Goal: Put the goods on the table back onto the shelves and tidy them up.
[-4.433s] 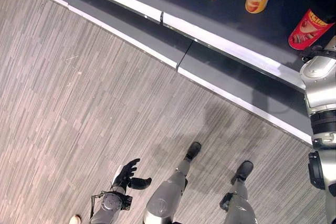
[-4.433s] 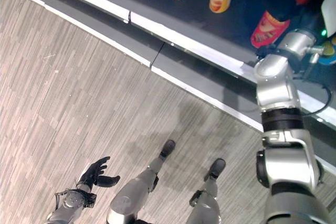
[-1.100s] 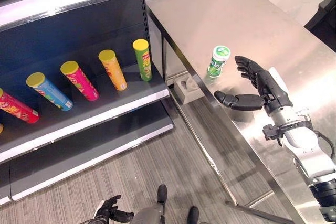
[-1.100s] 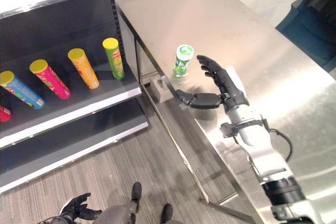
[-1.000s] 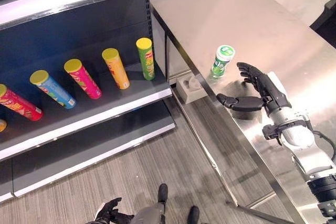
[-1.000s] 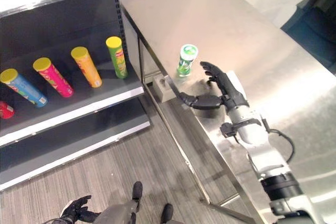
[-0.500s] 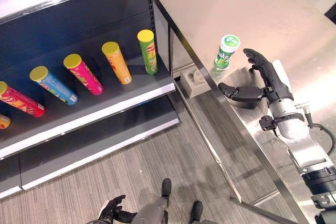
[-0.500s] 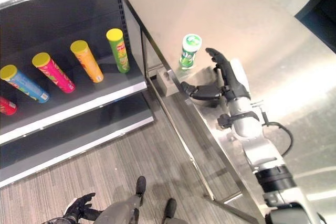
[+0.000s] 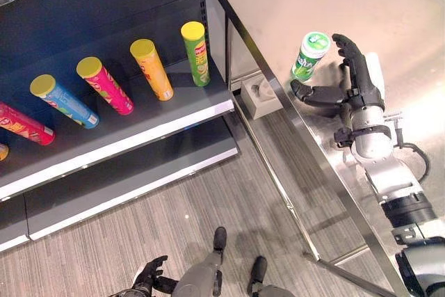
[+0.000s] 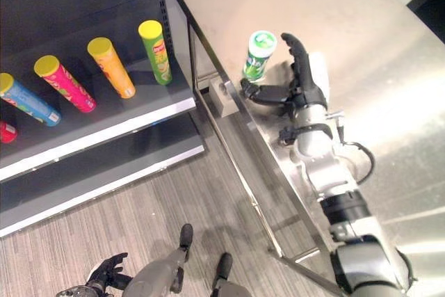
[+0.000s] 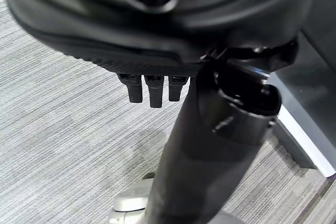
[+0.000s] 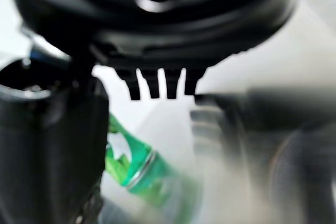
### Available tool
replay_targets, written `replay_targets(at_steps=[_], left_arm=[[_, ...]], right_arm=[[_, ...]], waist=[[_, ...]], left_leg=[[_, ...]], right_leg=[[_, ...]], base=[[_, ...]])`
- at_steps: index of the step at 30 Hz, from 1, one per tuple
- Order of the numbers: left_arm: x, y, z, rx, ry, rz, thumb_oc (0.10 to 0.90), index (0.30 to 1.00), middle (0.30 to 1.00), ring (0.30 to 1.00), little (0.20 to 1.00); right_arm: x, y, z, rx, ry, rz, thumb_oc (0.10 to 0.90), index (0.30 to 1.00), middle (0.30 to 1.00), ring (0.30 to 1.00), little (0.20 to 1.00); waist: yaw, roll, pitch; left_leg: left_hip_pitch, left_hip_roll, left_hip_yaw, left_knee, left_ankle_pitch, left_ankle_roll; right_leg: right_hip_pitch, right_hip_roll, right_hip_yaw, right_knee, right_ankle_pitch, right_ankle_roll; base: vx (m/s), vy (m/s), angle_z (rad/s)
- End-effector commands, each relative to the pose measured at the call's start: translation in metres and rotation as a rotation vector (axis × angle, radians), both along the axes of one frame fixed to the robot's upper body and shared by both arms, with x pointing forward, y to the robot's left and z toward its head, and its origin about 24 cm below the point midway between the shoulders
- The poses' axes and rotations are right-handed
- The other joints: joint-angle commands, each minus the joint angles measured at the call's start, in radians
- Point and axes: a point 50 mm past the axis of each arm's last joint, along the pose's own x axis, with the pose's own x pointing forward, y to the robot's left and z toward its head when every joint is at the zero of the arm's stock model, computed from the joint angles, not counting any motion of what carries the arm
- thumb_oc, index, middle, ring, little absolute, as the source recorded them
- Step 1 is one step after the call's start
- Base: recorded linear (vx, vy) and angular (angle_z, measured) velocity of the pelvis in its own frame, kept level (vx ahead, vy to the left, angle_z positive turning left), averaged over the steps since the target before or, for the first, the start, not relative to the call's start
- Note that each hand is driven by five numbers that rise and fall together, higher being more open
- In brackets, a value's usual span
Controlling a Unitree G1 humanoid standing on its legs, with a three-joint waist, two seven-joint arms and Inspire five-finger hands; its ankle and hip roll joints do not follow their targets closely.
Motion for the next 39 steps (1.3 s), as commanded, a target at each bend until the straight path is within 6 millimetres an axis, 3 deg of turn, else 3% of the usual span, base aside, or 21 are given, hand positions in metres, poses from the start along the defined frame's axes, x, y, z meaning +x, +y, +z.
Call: replay_targets(at_steps=[1, 7, 8, 10, 20, 27, 34, 39], left_arm=[[-0.005, 0.013, 0.001, 0.044, 0.010, 0.013, 0.800, 0.900, 0.900, 0.900, 0.900], [-0.006, 0.013, 0.001, 0.041, 0.012, 0.016, 0.800, 0.900, 0.900, 0.900, 0.900], [-0.005, 0.013, 0.002, 0.042, 0.009, 0.015, 0.800, 0.900, 0.900, 0.900, 0.900], [-0.005, 0.013, 0.002, 0.042, 0.008, 0.014, 0.800, 0.900, 0.900, 0.900, 0.900], [-0.003, 0.013, 0.001, 0.044, 0.006, 0.019, 0.800, 0.900, 0.900, 0.900, 0.900], [-0.001, 0.015, 0.002, 0.049, 0.002, 0.035, 0.800, 0.900, 0.900, 0.900, 0.900], [-0.001, 0.022, 0.005, 0.062, -0.001, 0.048, 0.800, 0.900, 0.900, 0.900, 0.900], [-0.007, 0.027, 0.003, 0.061, 0.029, 0.059, 0.800, 0.900, 0.900, 0.900, 0.900]], right_arm=[[0.003, 0.020, 0.049, 0.017, -0.189, 0.061, 0.800, 0.900, 0.900, 0.900, 0.900], [0.010, 0.023, 0.050, 0.041, -0.169, 0.067, 0.800, 0.900, 0.900, 0.900, 0.900], [0.013, 0.022, 0.052, 0.044, -0.164, 0.056, 0.687, 0.731, 0.731, 0.731, 0.731], [0.017, 0.022, 0.055, 0.042, -0.161, 0.043, 0.400, 0.300, 0.300, 0.300, 0.300], [0.019, 0.019, 0.056, 0.056, -0.159, 0.032, 0.400, 0.300, 0.300, 0.300, 0.300], [0.009, 0.011, 0.063, 0.039, -0.205, 0.027, 0.400, 0.300, 0.300, 0.300, 0.300], [-0.025, -0.003, 0.074, 0.018, -0.334, 0.041, 0.400, 0.300, 0.300, 0.300, 0.300], [-0.074, 0.008, 0.108, 0.027, -0.571, 0.214, 0.400, 0.300, 0.300, 0.300, 0.300]], waist=[[0.022, -0.005, -0.050], [0.029, -0.010, -0.051], [0.032, -0.012, -0.052], [0.033, -0.013, -0.050], [0.033, -0.022, -0.049], [0.024, -0.033, -0.052], [0.014, -0.053, -0.078], [0.019, -0.080, -0.128]], left_leg=[[0.013, 0.061, 0.037, 0.004, -0.078, -0.048], [0.011, 0.063, 0.032, 0.004, -0.078, -0.049], [0.011, 0.063, 0.031, 0.004, -0.078, -0.050], [0.010, 0.062, 0.030, 0.004, -0.078, -0.051], [0.012, 0.063, 0.025, 0.004, -0.080, -0.052], [0.018, 0.067, 0.027, 0.004, -0.083, -0.055], [0.039, 0.074, 0.031, 0.004, -0.095, -0.058], [0.068, 0.094, 0.025, 0.004, -0.081, -0.090]], right_leg=[[-0.059, -0.076, 0.009, 0.096, -0.005, 0.069], [-0.059, -0.073, 0.009, 0.092, -0.005, 0.067], [-0.058, -0.072, 0.010, 0.089, -0.005, 0.066], [-0.057, -0.071, 0.010, 0.089, -0.006, 0.065], [-0.053, -0.069, 0.004, 0.086, -0.005, 0.065], [-0.046, -0.068, 0.004, 0.081, -0.004, 0.065], [-0.020, -0.065, -0.006, 0.075, -0.014, 0.065], [0.038, -0.036, -0.025, 0.052, -0.040, 0.046]], base=[[0.00, 0.000, 0.00], [0.01, -0.002, -0.02], [0.00, 0.000, 0.00], [0.00, 0.000, 0.00], [0.00, 0.000, 0.00], [0.00, 0.000, 0.00], [-0.01, -0.030, 0.03], [-0.06, -0.162, 0.05]])
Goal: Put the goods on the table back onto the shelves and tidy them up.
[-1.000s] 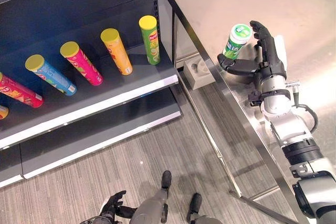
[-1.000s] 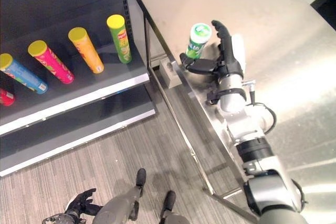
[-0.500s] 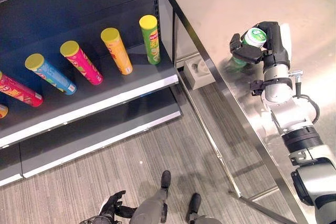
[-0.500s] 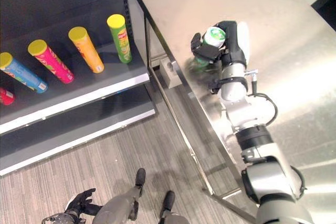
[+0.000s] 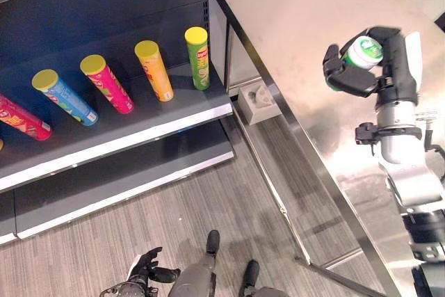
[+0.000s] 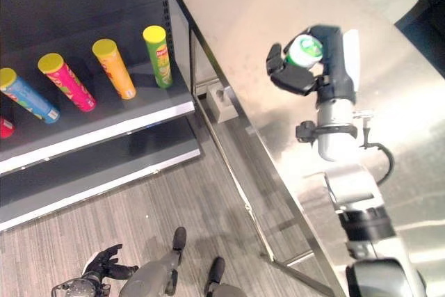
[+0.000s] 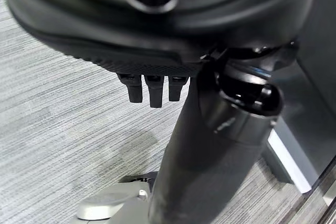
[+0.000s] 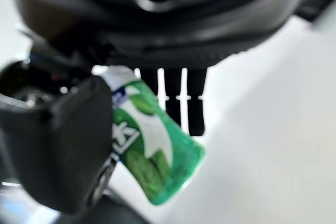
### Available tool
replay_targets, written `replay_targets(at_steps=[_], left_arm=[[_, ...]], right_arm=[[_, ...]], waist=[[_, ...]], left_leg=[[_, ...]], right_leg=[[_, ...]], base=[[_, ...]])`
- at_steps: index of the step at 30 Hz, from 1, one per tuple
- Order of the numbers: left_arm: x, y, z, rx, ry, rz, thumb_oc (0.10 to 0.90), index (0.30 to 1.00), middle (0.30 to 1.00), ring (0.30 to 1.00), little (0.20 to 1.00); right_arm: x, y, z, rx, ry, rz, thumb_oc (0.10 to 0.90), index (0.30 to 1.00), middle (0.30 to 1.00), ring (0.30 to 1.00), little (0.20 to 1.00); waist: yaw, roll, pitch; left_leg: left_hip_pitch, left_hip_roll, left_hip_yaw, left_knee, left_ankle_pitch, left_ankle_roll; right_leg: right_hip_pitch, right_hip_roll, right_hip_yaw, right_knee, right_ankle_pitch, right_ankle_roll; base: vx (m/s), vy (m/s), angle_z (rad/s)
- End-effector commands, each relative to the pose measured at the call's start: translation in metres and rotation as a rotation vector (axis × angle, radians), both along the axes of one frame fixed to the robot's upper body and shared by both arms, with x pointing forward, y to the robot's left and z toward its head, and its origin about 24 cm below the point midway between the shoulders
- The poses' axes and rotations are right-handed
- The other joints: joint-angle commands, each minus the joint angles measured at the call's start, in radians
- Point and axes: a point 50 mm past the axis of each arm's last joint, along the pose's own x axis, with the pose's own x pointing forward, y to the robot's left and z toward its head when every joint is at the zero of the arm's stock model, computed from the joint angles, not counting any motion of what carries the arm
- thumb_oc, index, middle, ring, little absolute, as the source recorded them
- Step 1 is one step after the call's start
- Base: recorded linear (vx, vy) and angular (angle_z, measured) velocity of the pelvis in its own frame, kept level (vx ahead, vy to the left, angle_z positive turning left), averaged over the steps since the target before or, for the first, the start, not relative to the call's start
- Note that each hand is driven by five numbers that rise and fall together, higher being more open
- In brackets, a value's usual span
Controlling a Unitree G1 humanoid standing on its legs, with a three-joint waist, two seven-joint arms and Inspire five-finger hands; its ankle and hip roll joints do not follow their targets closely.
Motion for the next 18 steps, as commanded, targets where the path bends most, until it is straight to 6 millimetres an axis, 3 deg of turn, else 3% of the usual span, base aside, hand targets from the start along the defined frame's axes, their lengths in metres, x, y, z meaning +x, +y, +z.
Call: replay_targets(at_steps=[1, 4, 7, 8, 10, 14, 16, 18], left_arm=[[-0.009, 0.009, -0.001, 0.046, 0.050, -0.063, 0.800, 0.900, 0.900, 0.900, 0.900], [-0.008, 0.012, 0.000, 0.051, 0.049, -0.068, 0.800, 0.900, 0.900, 0.900, 0.900], [-0.008, 0.014, 0.001, 0.053, 0.046, -0.059, 0.800, 0.900, 0.900, 0.900, 0.900], [-0.003, 0.013, 0.003, 0.046, 0.023, -0.072, 0.800, 0.900, 0.900, 0.900, 0.900], [-0.006, 0.014, 0.002, 0.040, 0.030, -0.059, 0.800, 0.900, 0.900, 0.900, 0.900], [-0.008, 0.020, 0.004, 0.051, 0.026, -0.032, 0.800, 0.900, 0.900, 0.900, 0.900], [-0.011, 0.020, 0.003, 0.041, 0.027, -0.022, 0.800, 0.900, 0.900, 0.900, 0.900], [-0.019, 0.019, 0.000, 0.034, 0.054, -0.025, 0.800, 0.900, 0.900, 0.900, 0.900]], right_arm=[[-0.018, 0.007, 0.061, -0.018, -0.310, 0.111, 0.400, 0.300, 0.300, 0.300, 0.300], [-0.029, 0.019, 0.087, -0.018, -0.413, 0.219, 0.400, 0.300, 0.300, 0.300, 0.300], [-0.032, 0.026, 0.100, -0.039, -0.449, 0.263, 0.400, 0.300, 0.300, 0.300, 0.300], [-0.036, 0.027, 0.108, -0.069, -0.462, 0.269, 0.400, 0.300, 0.300, 0.300, 0.300], [-0.037, 0.033, 0.113, -0.081, -0.472, 0.293, 0.400, 0.300, 0.300, 0.300, 0.300], [-0.032, 0.048, 0.126, -0.094, -0.471, 0.369, 0.400, 0.300, 0.300, 0.300, 0.300], [-0.027, 0.053, 0.130, -0.099, -0.449, 0.382, 0.400, 0.300, 0.300, 0.300, 0.300], [-0.021, 0.054, 0.134, -0.107, -0.428, 0.369, 0.400, 0.300, 0.300, 0.300, 0.300]], waist=[[0.033, -0.022, -0.127], [0.050, -0.024, -0.125], [0.060, -0.017, -0.105], [0.054, -0.016, -0.087], [0.054, -0.018, -0.087], [0.052, -0.026, -0.084], [0.046, -0.008, -0.101], [0.045, 0.023, -0.135]], left_leg=[[-0.017, 0.080, 0.033, 0.004, -0.078, -0.096], [-0.052, 0.099, 0.001, 0.004, -0.030, -0.128], [-0.088, 0.105, -0.016, 0.029, -0.010, -0.137], [-0.131, 0.137, 0.068, 0.089, -0.007, -0.139], [-0.127, 0.183, 0.136, 0.124, -0.025, -0.134], [-0.075, 0.254, 0.054, 0.181, -0.074, -0.156], [-0.011, 0.267, 0.047, 0.140, -0.090, -0.171], [0.035, 0.255, 0.095, 0.040, -0.081, -0.177]], right_leg=[[-0.040, -0.051, -0.026, 0.042, -0.042, 0.042], [-0.031, -0.015, -0.040, 0.011, -0.045, 0.023], [-0.028, -0.009, -0.061, 0.011, -0.048, 0.014], [-0.032, -0.027, -0.105, 0.018, -0.045, 0.011], [-0.039, -0.041, -0.136, 0.023, -0.038, 0.011], [-0.043, -0.091, -0.176, 0.038, -0.013, 0.021], [-0.048, -0.097, -0.189, 0.043, -0.008, 0.026], [-0.051, -0.112, -0.210, 0.049, 0.003, 0.038]], base=[[-0.13, -0.190, 0.38], [-0.16, -0.208, 0.32], [-0.16, -0.105, 0.44], [-0.23, -0.035, 0.47], [-0.15, 0.009, 1.03], [-0.06, 0.080, 0.63], [0.01, 0.180, 0.36], [0.07, 0.283, 0.62]])
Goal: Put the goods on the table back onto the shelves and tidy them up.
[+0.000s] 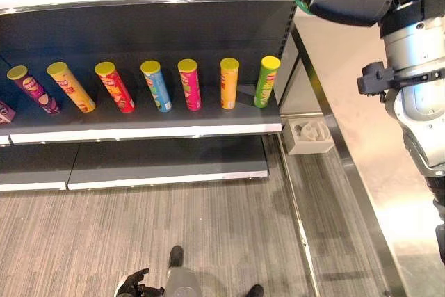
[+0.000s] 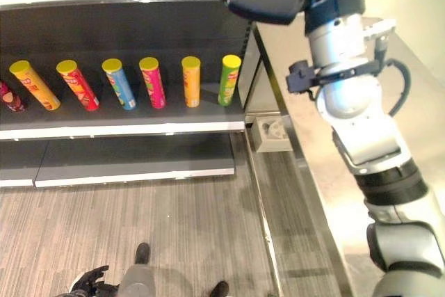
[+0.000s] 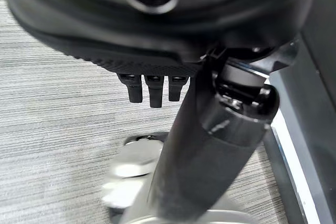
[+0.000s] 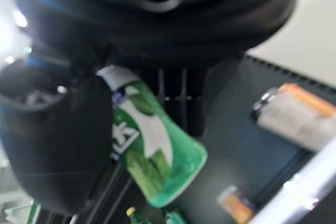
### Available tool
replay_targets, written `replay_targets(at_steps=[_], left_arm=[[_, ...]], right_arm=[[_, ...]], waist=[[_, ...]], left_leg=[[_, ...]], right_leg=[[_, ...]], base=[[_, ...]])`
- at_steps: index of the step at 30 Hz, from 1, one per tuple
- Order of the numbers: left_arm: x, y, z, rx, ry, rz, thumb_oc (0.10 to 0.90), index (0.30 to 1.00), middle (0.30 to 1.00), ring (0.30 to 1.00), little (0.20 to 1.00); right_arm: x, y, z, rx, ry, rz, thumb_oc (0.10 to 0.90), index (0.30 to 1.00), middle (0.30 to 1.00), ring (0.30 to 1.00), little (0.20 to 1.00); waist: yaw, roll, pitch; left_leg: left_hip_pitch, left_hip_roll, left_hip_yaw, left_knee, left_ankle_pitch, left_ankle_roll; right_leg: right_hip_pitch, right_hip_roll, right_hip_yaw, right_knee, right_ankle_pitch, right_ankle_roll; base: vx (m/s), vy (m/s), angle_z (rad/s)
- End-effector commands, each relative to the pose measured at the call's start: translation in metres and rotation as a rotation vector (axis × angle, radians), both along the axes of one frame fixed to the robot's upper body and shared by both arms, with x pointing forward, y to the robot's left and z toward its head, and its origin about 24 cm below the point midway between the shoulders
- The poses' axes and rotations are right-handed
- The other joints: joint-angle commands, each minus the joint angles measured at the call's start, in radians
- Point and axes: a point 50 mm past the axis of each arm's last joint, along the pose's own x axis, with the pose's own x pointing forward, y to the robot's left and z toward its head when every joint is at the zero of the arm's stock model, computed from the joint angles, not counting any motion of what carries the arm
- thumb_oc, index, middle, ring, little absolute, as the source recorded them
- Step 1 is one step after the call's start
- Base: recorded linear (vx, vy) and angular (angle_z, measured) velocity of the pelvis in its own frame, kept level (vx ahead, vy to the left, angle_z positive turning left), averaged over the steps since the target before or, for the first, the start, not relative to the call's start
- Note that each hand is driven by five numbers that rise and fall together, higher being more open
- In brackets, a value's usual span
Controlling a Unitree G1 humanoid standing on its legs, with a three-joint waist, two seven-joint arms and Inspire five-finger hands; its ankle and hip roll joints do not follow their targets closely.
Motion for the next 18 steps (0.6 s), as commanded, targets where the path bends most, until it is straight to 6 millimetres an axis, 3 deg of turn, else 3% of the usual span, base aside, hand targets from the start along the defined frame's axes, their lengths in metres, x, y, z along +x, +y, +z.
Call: replay_targets(at_steps=[1, 6, 10, 11, 12, 13, 14, 15, 16, 17, 18], left_arm=[[0.010, 0.009, 0.009, 0.034, -0.054, -0.058, 0.800, 0.900, 0.900, 0.900, 0.900], [0.006, 0.011, 0.007, 0.029, -0.037, -0.062, 0.800, 0.900, 0.900, 0.900, 0.900], [0.006, 0.011, 0.007, 0.029, -0.037, -0.062, 0.800, 0.900, 0.900, 0.900, 0.900], [0.006, 0.015, 0.010, 0.034, -0.051, -0.050, 0.800, 0.900, 0.900, 0.900, 0.900], [0.008, 0.015, 0.011, 0.031, -0.059, -0.050, 0.800, 0.900, 0.900, 0.900, 0.900], [0.010, 0.017, 0.012, 0.034, -0.065, -0.054, 0.800, 0.900, 0.900, 0.900, 0.900], [0.013, 0.018, 0.013, 0.038, -0.073, -0.060, 0.800, 0.900, 0.900, 0.900, 0.900], [0.020, 0.020, 0.017, 0.040, -0.101, -0.060, 0.800, 0.900, 0.900, 0.900, 0.900], [0.025, 0.021, 0.020, 0.043, -0.122, -0.060, 0.800, 0.900, 0.900, 0.900, 0.900], [0.032, 0.021, 0.023, 0.034, -0.154, -0.058, 0.800, 0.900, 0.900, 0.900, 0.900], [0.032, 0.020, 0.022, 0.033, -0.154, -0.057, 0.800, 0.900, 0.900, 0.900, 0.900]], right_arm=[[-0.011, 0.001, 0.038, 0.064, -0.142, 0.048, 0.400, 0.300, 0.300, 0.300, 0.300], [0.008, -0.008, 0.041, 0.090, -0.102, -0.060, 0.400, 0.300, 0.300, 0.300, 0.300], [0.008, -0.008, 0.041, 0.090, -0.102, -0.060, 0.400, 0.300, 0.300, 0.300, 0.300], [0.023, -0.019, 0.038, 0.098, -0.045, -0.152, 0.400, 0.300, 0.300, 0.300, 0.300], [0.024, -0.017, 0.044, 0.083, -0.054, -0.163, 0.400, 0.300, 0.300, 0.300, 0.300], [0.026, -0.016, 0.047, 0.080, -0.055, -0.170, 0.400, 0.300, 0.300, 0.300, 0.300], [0.028, -0.018, 0.046, 0.086, -0.049, -0.181, 0.400, 0.300, 0.300, 0.300, 0.300], [0.033, -0.021, 0.049, 0.059, -0.041, -0.233, 0.400, 0.300, 0.300, 0.300, 0.300], [0.035, -0.023, 0.053, 0.059, -0.043, -0.260, 0.400, 0.300, 0.300, 0.300, 0.300], [0.038, -0.023, 0.062, 0.065, -0.048, -0.278, 0.400, 0.300, 0.300, 0.300, 0.300], [0.038, -0.023, 0.062, 0.064, -0.048, -0.278, 0.400, 0.300, 0.300, 0.300, 0.300]], waist=[[0.043, -0.014, -0.092], [0.090, -0.013, -0.121], [0.090, -0.013, -0.121], [0.116, -0.005, -0.125], [0.120, -0.005, -0.114], [0.121, 0.001, -0.108], [0.120, 0.005, -0.102], [0.122, 0.008, -0.094], [0.122, 0.007, -0.092], [0.115, 0.007, -0.090], [0.115, 0.008, -0.091]], left_leg=[[-0.025, -0.014, -0.001, -0.020, -0.069, 0.014], [-0.012, -0.119, -0.015, -0.025, -0.121, 0.065], [-0.013, -0.120, -0.015, -0.025, -0.121, 0.065], [0.026, -0.169, -0.037, -0.035, -0.169, 0.102], [0.024, -0.197, -0.028, -0.035, -0.156, 0.129], [0.029, -0.203, -0.035, -0.038, -0.156, 0.140], [0.032, -0.205, -0.042, -0.038, -0.158, 0.144], [0.035, -0.207, -0.055, -0.038, -0.164, 0.143], [0.033, -0.207, -0.064, -0.038, -0.163, 0.138], [0.030, -0.206, -0.085, -0.038, -0.161, 0.129], [0.029, -0.205, -0.085, -0.038, -0.161, 0.129]], right_leg=[[-0.108, -0.037, 0.027, 0.046, -0.046, 0.066], [-0.084, -0.155, -0.014, 0.099, -0.029, 0.117], [-0.084, -0.155, -0.013, 0.100, -0.029, 0.117], [-0.105, -0.223, 0.013, 0.247, -0.024, 0.140], [-0.141, -0.269, 0.022, 0.315, 0.003, 0.139], [-0.158, -0.284, 0.034, 0.366, 0.024, 0.138], [-0.177, -0.285, 0.052, 0.405, 0.022, 0.138], [-0.219, -0.260, 0.112, 0.407, 0.010, 0.134], [-0.230, -0.239, 0.138, 0.365, 0.000, 0.133], [-0.252, -0.196, 0.193, 0.226, 0.021, 0.141], [-0.252, -0.195, 0.193, 0.223, 0.022, 0.141]], base=[[0.14, 0.368, 0.80], [0.11, 0.298, 0.44], [0.07, 0.121, 0.08], [0.17, 0.471, -0.06], [0.18, 0.523, 0.07], [-0.03, 0.219, 0.19], [0.02, 0.089, 0.08], [0.02, 0.009, 0.04], [0.05, -0.123, 0.12], [0.04, -0.123, 0.23], [0.11, -0.180, 0.26]])
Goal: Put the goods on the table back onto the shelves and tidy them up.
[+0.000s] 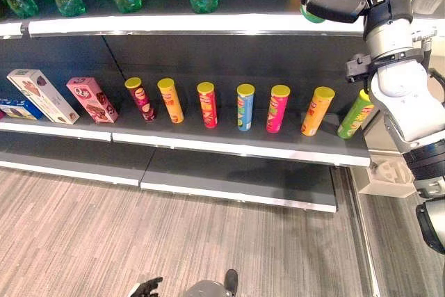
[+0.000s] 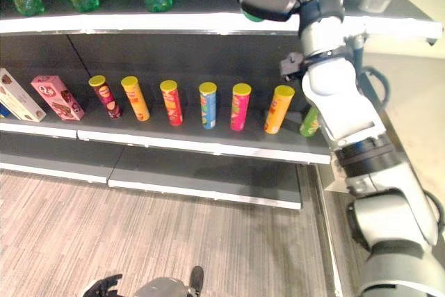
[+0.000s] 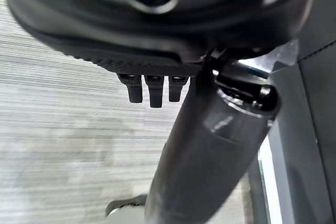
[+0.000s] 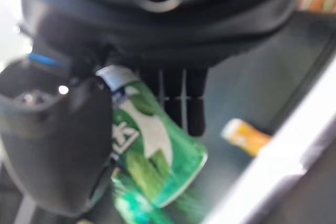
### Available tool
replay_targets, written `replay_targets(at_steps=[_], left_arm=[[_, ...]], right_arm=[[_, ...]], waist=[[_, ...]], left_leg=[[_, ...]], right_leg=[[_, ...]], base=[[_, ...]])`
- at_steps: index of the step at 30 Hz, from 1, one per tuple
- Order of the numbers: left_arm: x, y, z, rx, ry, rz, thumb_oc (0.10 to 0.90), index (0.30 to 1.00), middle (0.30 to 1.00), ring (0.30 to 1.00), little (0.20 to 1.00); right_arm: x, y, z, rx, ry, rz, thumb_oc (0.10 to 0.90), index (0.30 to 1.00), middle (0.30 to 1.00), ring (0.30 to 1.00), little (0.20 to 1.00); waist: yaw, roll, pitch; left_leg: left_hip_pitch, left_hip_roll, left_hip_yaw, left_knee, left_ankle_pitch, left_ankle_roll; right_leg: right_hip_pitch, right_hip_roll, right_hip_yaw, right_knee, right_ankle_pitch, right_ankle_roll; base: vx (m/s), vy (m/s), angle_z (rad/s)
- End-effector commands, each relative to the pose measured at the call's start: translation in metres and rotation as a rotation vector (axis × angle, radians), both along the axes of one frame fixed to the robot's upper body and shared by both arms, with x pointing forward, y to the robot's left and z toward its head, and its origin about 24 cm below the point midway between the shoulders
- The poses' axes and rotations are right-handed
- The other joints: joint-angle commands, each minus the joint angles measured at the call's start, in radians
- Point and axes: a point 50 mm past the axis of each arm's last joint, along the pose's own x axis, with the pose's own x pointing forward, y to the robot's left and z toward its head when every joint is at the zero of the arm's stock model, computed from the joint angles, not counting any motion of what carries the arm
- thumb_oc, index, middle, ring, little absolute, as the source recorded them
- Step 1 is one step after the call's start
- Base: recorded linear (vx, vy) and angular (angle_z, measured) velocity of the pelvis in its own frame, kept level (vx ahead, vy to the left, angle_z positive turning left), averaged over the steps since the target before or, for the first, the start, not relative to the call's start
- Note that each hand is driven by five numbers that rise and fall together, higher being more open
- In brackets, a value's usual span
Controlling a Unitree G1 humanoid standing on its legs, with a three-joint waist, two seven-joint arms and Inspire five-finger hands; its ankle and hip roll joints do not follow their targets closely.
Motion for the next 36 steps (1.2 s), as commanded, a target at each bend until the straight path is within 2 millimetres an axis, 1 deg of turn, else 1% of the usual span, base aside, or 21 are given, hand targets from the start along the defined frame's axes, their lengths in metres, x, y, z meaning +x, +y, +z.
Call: replay_targets(at_steps=[1, 2, 3, 5, 6, 7, 8, 12, 13, 14, 15, 20, 21, 22, 25, 28, 29, 32, 36], left_arm=[[0.024, 0.015, 0.017, 0.051, -0.112, -0.022, 0.800, 0.900, 0.900, 0.900, 0.900], [0.022, 0.014, 0.017, 0.038, -0.114, -0.021, 0.800, 0.900, 0.900, 0.900, 0.900], [0.022, 0.014, 0.017, 0.038, -0.114, -0.020, 0.800, 0.900, 0.900, 0.900, 0.900], [0.022, 0.011, 0.016, 0.020, -0.120, -0.008, 0.800, 0.900, 0.900, 0.900, 0.900], [0.023, 0.009, 0.016, 0.010, -0.126, -0.014, 0.800, 0.900, 0.900, 0.900, 0.900], [0.023, 0.008, 0.016, 0.009, -0.126, -0.013, 0.800, 0.900, 0.900, 0.900, 0.900], [0.023, 0.006, 0.016, -0.008, -0.131, -0.013, 0.800, 0.900, 0.900, 0.900, 0.900], [0.022, 0.002, 0.016, -0.021, -0.130, -0.019, 0.800, 0.900, 0.900, 0.900, 0.900], [0.022, 0.002, 0.016, -0.022, -0.130, -0.019, 0.800, 0.900, 0.900, 0.900, 0.900], [0.022, 0.001, 0.016, -0.031, -0.135, -0.012, 0.800, 0.900, 0.900, 0.900, 0.900], [0.021, 0.001, 0.015, -0.032, -0.134, -0.009, 0.800, 0.900, 0.900, 0.900, 0.900], [0.015, 0.002, 0.012, -0.031, -0.107, 0.010, 0.800, 0.900, 0.900, 0.900, 0.900], [0.016, 0.002, 0.012, -0.031, -0.108, 0.010, 0.800, 0.900, 0.900, 0.900, 0.900], [0.012, 0.003, 0.010, -0.025, -0.090, 0.013, 0.800, 0.900, 0.900, 0.900, 0.900], [0.010, 0.003, 0.009, -0.018, -0.080, 0.009, 0.800, 0.900, 0.900, 0.900, 0.900], [0.008, 0.004, 0.007, -0.014, -0.068, 0.011, 0.800, 0.900, 0.900, 0.900, 0.900], [0.006, 0.003, 0.006, -0.009, -0.061, 0.008, 0.800, 0.900, 0.900, 0.900, 0.900], [0.007, 0.003, 0.006, -0.010, -0.063, 0.007, 0.800, 0.900, 0.900, 0.900, 0.900], [0.009, 0.003, 0.007, -0.003, -0.070, -0.008, 0.800, 0.900, 0.900, 0.900, 0.900]], right_arm=[[-0.031, 0.001, 0.090, -0.027, -0.321, -0.043, 0.400, 0.300, 0.300, 0.300, 0.300], [-0.025, 0.000, 0.090, -0.040, -0.284, -0.056, 0.400, 0.300, 0.300, 0.300, 0.300], [-0.025, 0.000, 0.090, -0.040, -0.285, -0.056, 0.400, 0.300, 0.300, 0.300, 0.300], [-0.023, -0.001, 0.093, -0.029, -0.275, -0.066, 0.400, 0.300, 0.300, 0.300, 0.300], [-0.021, -0.003, 0.093, -0.033, -0.266, -0.079, 0.400, 0.300, 0.300, 0.300, 0.300], [-0.021, -0.002, 0.094, -0.034, -0.266, -0.078, 0.400, 0.300, 0.300, 0.300, 0.300], [-0.020, -0.004, 0.095, -0.025, -0.264, -0.087, 0.400, 0.300, 0.300, 0.300, 0.300], [-0.019, -0.014, 0.096, -0.012, -0.263, -0.137, 0.400, 0.300, 0.300, 0.300, 0.300], [-0.019, -0.014, 0.097, -0.012, -0.263, -0.137, 0.400, 0.300, 0.300, 0.300, 0.300], [-0.020, -0.022, 0.098, 0.000, -0.268, -0.169, 0.400, 0.300, 0.300, 0.300, 0.300], [-0.020, -0.025, 0.099, 0.006, -0.270, -0.183, 0.400, 0.300, 0.300, 0.300, 0.300], [-0.021, -0.039, 0.103, 0.014, -0.261, -0.245, 0.400, 0.300, 0.300, 0.300, 0.300], [-0.021, -0.039, 0.103, 0.014, -0.262, -0.244, 0.400, 0.300, 0.300, 0.300, 0.300], [-0.020, -0.044, 0.103, 0.020, -0.251, -0.265, 0.400, 0.300, 0.300, 0.300, 0.300], [-0.018, -0.045, 0.104, 0.021, -0.242, -0.277, 0.400, 0.300, 0.300, 0.300, 0.300], [-0.014, -0.047, 0.101, 0.017, -0.218, -0.292, 0.400, 0.300, 0.300, 0.300, 0.300], [-0.009, -0.050, 0.096, 0.017, -0.188, -0.312, 0.400, 0.300, 0.300, 0.300, 0.300], [-0.007, -0.050, 0.094, 0.011, -0.176, -0.319, 0.400, 0.300, 0.300, 0.300, 0.300], [0.001, -0.060, 0.082, -0.004, -0.112, -0.388, 0.400, 0.300, 0.300, 0.300, 0.300]], waist=[[0.013, -0.004, -0.040], [0.009, -0.024, -0.053], [0.007, -0.025, -0.054], [0.005, -0.036, -0.075], [0.005, -0.039, -0.087], [0.002, -0.038, -0.087], [0.008, -0.046, -0.096], [0.019, -0.057, -0.104], [0.018, -0.057, -0.104], [0.024, -0.058, -0.106], [0.028, -0.060, -0.106], [0.044, -0.063, -0.112], [0.043, -0.062, -0.112], [0.049, -0.063, -0.112], [0.050, -0.062, -0.113], [0.054, -0.063, -0.114], [0.058, -0.064, -0.115], [0.058, -0.064, -0.114], [0.062, -0.065, -0.110]], left_leg=[[0.094, 0.095, -0.100, -0.094, -0.096, -0.130], [0.090, 0.087, -0.129, -0.089, -0.103, -0.134], [0.086, 0.085, -0.130, -0.090, -0.099, -0.133], [0.085, 0.094, -0.137, -0.094, -0.101, -0.138], [0.086, 0.100, -0.139, -0.094, -0.102, -0.141], [0.086, 0.101, -0.142, -0.094, -0.102, -0.142], [0.086, 0.114, -0.155, -0.094, -0.101, -0.149], [0.086, 0.134, -0.184, -0.094, -0.101, -0.165], [0.086, 0.135, -0.185, -0.094, -0.101, -0.165], [0.080, 0.141, -0.197, -0.094, -0.101, -0.171], [0.077, 0.142, -0.203, -0.094, -0.098, -0.174], [0.061, 0.147, -0.227, -0.094, -0.090, -0.186], [0.060, 0.146, -0.228, -0.094, -0.090, -0.186], [0.053, 0.148, -0.234, -0.094, -0.085, -0.191], [0.047, 0.147, -0.241, -0.094, -0.084, -0.192], [0.039, 0.148, -0.248, -0.094, -0.082, -0.195], [0.035, 0.148, -0.250, -0.094, -0.081, -0.196], [0.034, 0.148, -0.251, -0.094, -0.080, -0.197], [0.023, 0.147, -0.255, -0.094, -0.075, -0.200]], right_leg=[[-0.026, 0.108, 0.127, -0.311, 0.100, -0.004], [0.011, 0.120, 0.155, -0.370, 0.122, 0.010], [0.009, 0.118, 0.154, -0.373, 0.127, 0.010], [0.026, 0.128, 0.148, -0.392, 0.141, 0.008], [0.036, 0.133, 0.141, -0.403, 0.140, 0.007], [0.038, 0.134, 0.138, -0.405, 0.141, 0.006], [0.060, 0.147, 0.123, -0.418, 0.132, 0.000], [0.094, 0.157, 0.079, -0.430, 0.114, -0.007], [0.095, 0.158, 0.077, -0.430, 0.114, -0.007], [0.105, 0.161, 0.058, -0.432, 0.106, -0.010], [0.107, 0.164, 0.049, -0.433, 0.102, -0.011], [0.121, 0.165, 0.005, -0.436, 0.092, -0.013], [0.121, 0.165, 0.003, -0.436, 0.091, -0.013], [0.124, 0.165, -0.011, -0.436, 0.088, -0.014], [0.126, 0.165, -0.022, -0.436, 0.086, -0.014], [0.127, 0.164, -0.035, -0.436, 0.084, -0.014], [0.131, 0.163, -0.046, -0.436, 0.081, -0.013], [0.132, 0.163, -0.050, -0.436, 0.080, -0.013], [0.128, 0.161, -0.062, -0.436, 0.081, -0.011]], base=[[0.16, -0.170, 0.33], [0.15, -0.167, 0.60], [0.12, -0.135, 0.73], [0.14, -0.124, 0.79], [0.13, -0.096, 0.72], [0.16, -0.155, 0.58], [0.13, -0.159, 0.25], [0.11, -0.146, 0.21], [0.07, -0.112, 0.37], [0.06, -0.100, 0.32], [0.07, -0.115, 0.12], [0.04, -0.061, 0.25], [0.02, -0.047, 0.19], [0.01, -0.044, 0.12], [0.01, -0.036, 0.12], [0.00, -0.018, 0.17], [0.00, -0.008, 0.05], [0.00, -0.006, 0.11], [-0.01, -0.002, 0.08]])
